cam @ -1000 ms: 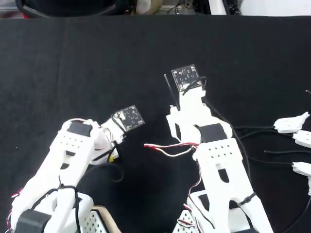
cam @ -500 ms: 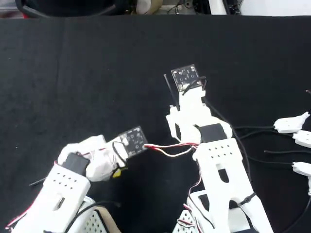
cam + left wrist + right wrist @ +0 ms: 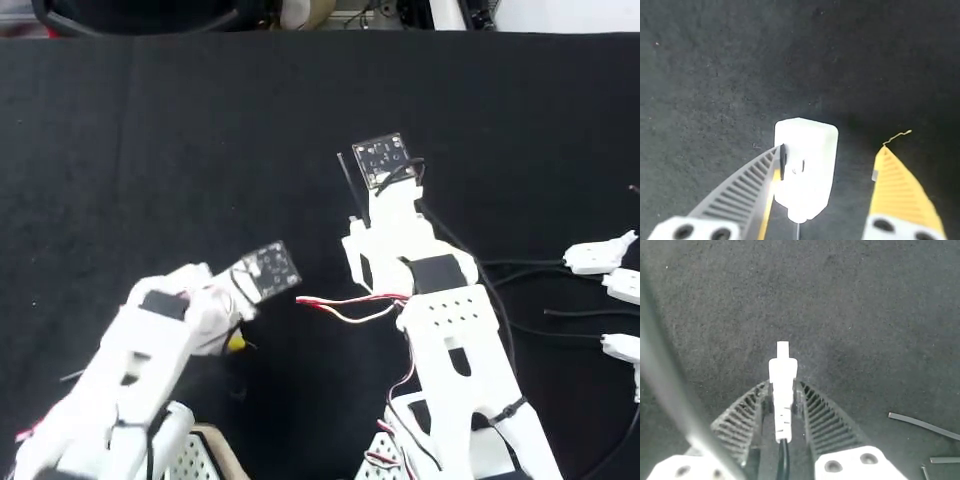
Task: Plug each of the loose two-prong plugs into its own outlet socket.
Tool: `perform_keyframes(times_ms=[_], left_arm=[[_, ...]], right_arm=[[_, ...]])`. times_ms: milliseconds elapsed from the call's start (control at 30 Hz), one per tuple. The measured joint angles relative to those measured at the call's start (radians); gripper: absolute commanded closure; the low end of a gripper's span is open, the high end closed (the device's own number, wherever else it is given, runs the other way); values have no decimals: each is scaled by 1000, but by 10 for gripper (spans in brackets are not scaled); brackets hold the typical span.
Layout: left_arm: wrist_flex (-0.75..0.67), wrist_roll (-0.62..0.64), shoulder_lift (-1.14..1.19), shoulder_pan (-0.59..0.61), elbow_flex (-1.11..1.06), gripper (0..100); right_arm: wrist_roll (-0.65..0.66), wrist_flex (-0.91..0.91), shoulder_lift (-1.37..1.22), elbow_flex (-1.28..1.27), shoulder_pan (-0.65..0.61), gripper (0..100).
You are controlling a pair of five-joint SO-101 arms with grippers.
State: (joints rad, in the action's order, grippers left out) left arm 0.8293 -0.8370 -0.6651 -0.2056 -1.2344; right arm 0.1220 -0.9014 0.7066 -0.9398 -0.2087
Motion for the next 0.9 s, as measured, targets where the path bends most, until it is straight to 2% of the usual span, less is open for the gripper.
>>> perform_keyframes(times_ms=[200,367,567,667,800,900], left_arm=[[97,-48,252,11,203,791],[120,-68,356,20,264,795],[140,-69,365,46,284,936],[193,-69,367,46,311,912],[249,-9,367,5,367,813],[250,35,367,3,404,809]], right_arm=[[0,0,0,0,0,985],[0,0,0,0,0,985],[0,0,0,0,0,985],[0,0,0,0,0,985],[0,0,0,0,0,985],[0,0,0,0,0,985]])
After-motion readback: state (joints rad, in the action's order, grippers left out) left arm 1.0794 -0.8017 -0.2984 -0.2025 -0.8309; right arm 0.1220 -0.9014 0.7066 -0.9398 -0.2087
